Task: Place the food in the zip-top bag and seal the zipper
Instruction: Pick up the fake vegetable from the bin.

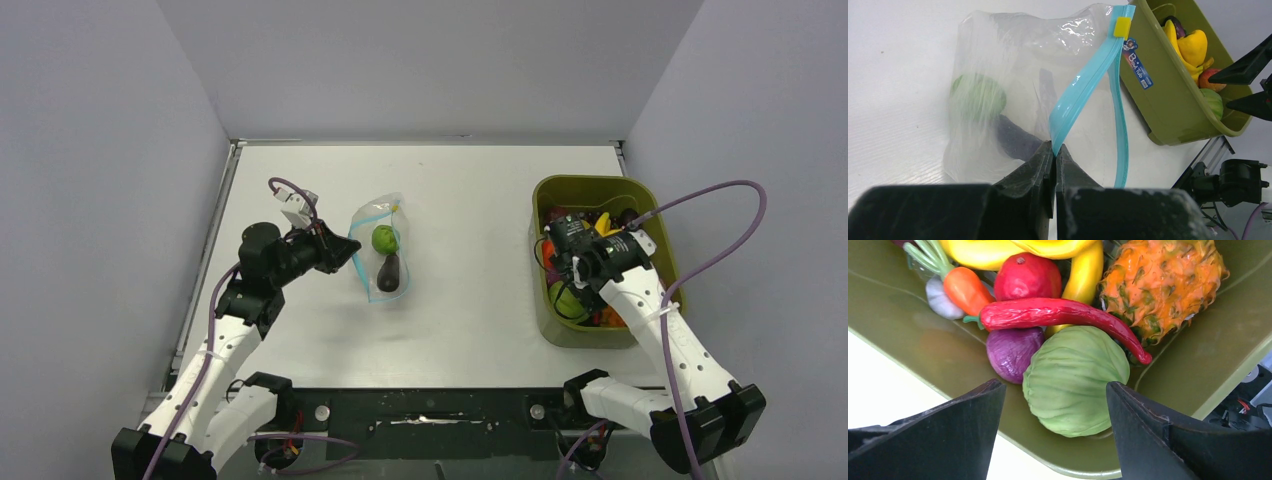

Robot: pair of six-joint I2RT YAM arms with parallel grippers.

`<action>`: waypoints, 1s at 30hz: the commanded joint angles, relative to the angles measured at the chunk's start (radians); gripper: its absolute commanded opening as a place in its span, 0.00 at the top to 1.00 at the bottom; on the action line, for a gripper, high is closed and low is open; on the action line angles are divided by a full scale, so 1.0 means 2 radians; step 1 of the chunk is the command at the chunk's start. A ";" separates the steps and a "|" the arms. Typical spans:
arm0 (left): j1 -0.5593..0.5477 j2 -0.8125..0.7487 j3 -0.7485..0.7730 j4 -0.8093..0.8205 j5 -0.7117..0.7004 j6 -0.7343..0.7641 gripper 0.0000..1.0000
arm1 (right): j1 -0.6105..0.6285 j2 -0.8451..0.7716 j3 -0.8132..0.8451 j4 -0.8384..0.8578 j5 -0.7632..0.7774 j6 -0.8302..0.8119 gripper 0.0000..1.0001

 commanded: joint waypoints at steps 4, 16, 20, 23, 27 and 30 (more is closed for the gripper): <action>0.000 -0.012 0.005 0.017 -0.001 0.008 1.00 | -0.018 -0.001 -0.031 0.037 -0.025 -0.003 0.24; 0.000 -0.014 0.005 0.017 -0.014 0.009 1.00 | -0.046 0.016 -0.048 0.060 -0.056 -0.025 0.16; -0.001 -0.015 0.005 0.017 -0.014 0.010 1.00 | -0.050 0.023 -0.048 0.063 -0.065 -0.035 0.14; 0.000 -0.015 0.005 0.017 -0.014 0.010 1.00 | -0.052 0.028 -0.045 0.061 -0.069 -0.037 0.13; 0.000 -0.015 0.005 0.018 -0.015 0.010 1.00 | -0.053 0.033 -0.044 0.061 -0.066 -0.042 0.14; 0.000 -0.015 0.005 0.017 -0.014 0.010 1.00 | -0.055 0.036 -0.047 0.064 -0.067 -0.044 0.18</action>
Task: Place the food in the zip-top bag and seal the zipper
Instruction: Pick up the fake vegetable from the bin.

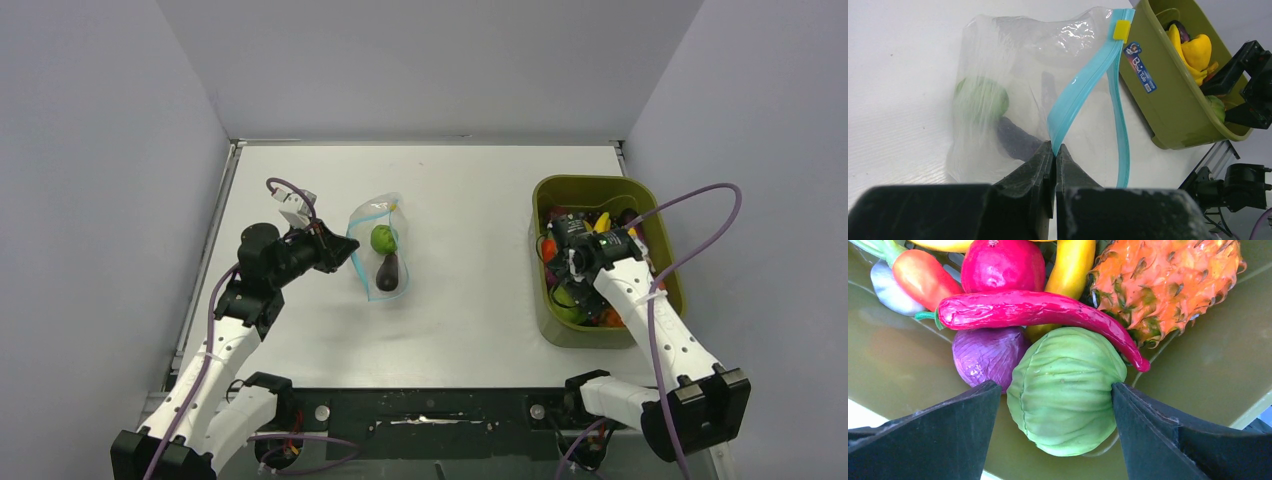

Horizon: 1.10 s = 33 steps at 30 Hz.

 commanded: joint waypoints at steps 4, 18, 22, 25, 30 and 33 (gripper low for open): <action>0.000 -0.011 0.006 0.017 -0.004 0.010 1.00 | -0.006 0.005 -0.009 0.036 -0.008 -0.002 0.23; 0.000 -0.013 0.006 0.017 -0.005 0.010 1.00 | -0.006 -0.030 -0.018 0.053 0.009 -0.010 0.45; 0.000 -0.012 0.006 0.018 -0.004 0.010 1.00 | -0.006 -0.039 -0.013 0.050 0.022 -0.008 0.47; 0.000 -0.012 0.006 0.018 -0.003 0.009 1.00 | -0.007 -0.048 -0.008 0.051 0.028 -0.011 0.49; 0.000 -0.014 0.006 0.018 -0.004 0.009 1.00 | -0.006 -0.055 0.007 0.042 0.045 -0.012 0.49; 0.000 -0.013 0.006 0.018 -0.004 0.009 1.00 | -0.006 -0.058 0.014 0.040 0.057 -0.014 0.50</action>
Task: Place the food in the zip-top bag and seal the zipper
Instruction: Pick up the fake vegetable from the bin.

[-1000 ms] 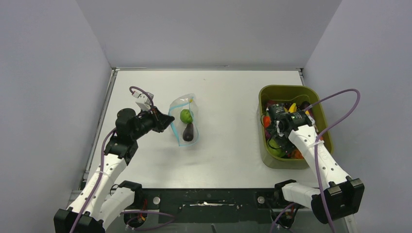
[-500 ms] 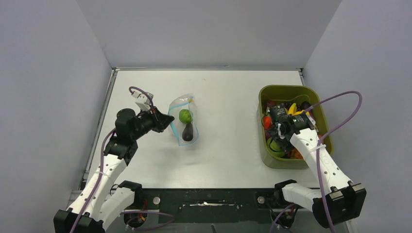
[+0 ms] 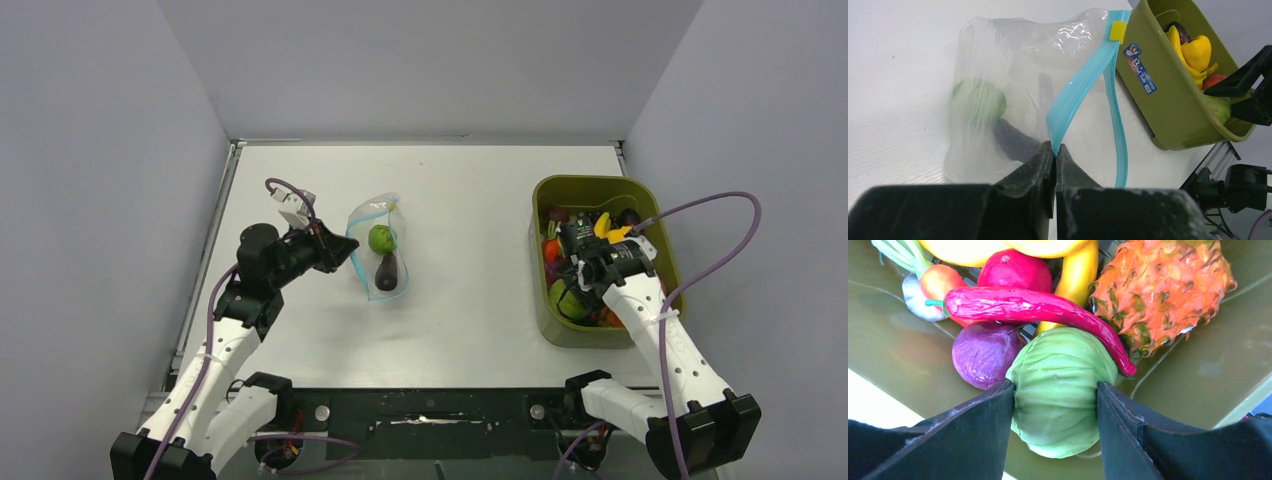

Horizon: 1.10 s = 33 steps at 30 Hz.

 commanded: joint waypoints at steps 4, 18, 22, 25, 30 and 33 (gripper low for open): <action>-0.001 -0.010 0.006 0.018 -0.001 0.009 1.00 | -0.003 -0.022 0.023 0.042 0.055 -0.008 0.50; -0.001 -0.008 0.006 0.019 -0.002 0.009 1.00 | -0.003 -0.042 0.044 0.073 0.084 -0.033 0.52; -0.001 -0.007 0.006 0.019 -0.002 0.009 1.00 | -0.004 -0.049 0.037 0.108 0.093 -0.071 0.53; -0.001 -0.007 0.006 0.019 -0.002 0.009 1.00 | -0.003 -0.061 0.025 0.141 0.097 -0.108 0.53; -0.001 -0.008 0.006 0.019 -0.002 0.008 1.00 | -0.003 -0.079 0.017 0.178 0.093 -0.149 0.53; 0.000 -0.007 0.006 0.020 -0.001 0.008 1.00 | -0.002 -0.088 0.017 0.195 0.088 -0.172 0.53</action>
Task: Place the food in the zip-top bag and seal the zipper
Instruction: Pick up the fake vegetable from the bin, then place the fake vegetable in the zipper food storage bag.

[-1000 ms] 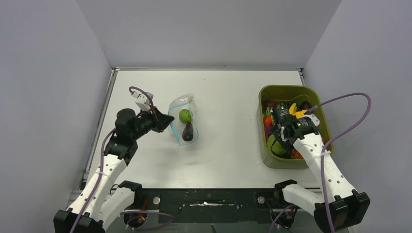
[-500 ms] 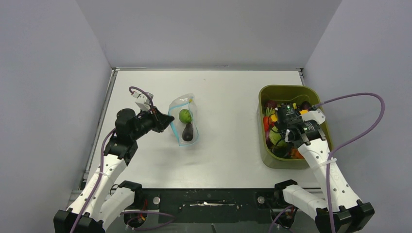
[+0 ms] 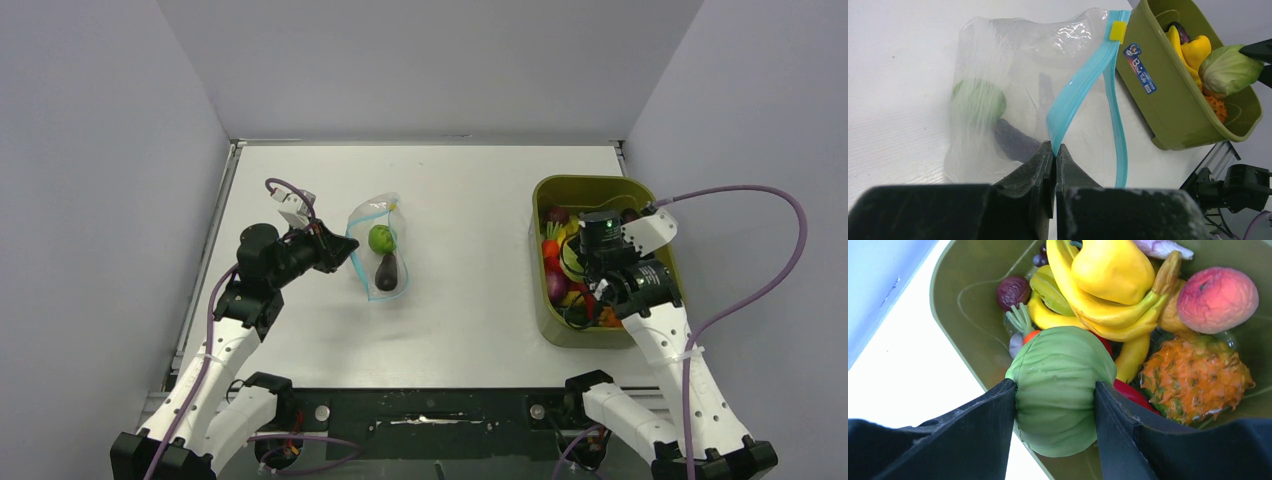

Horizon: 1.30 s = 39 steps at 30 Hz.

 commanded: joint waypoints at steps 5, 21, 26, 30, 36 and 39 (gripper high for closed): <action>0.000 -0.007 0.006 0.019 0.000 0.008 1.00 | -0.002 -0.033 -0.003 0.107 -0.002 -0.101 0.53; -0.001 -0.003 0.006 0.026 0.002 0.001 1.00 | 0.005 -0.055 -0.037 0.267 -0.194 -0.208 0.56; 0.000 -0.001 0.006 0.027 0.004 -0.002 1.00 | 0.035 -0.040 -0.037 0.295 -0.208 -0.216 0.58; -0.001 -0.003 0.006 0.028 0.003 -0.004 1.00 | 0.098 -0.020 -0.036 0.318 -0.188 -0.218 0.58; -0.001 -0.002 0.006 0.028 0.003 -0.005 1.00 | 0.160 0.012 -0.026 0.356 -0.189 -0.226 0.58; -0.001 -0.001 0.006 0.029 0.003 -0.006 1.00 | 0.178 0.026 -0.019 0.376 -0.212 -0.231 0.57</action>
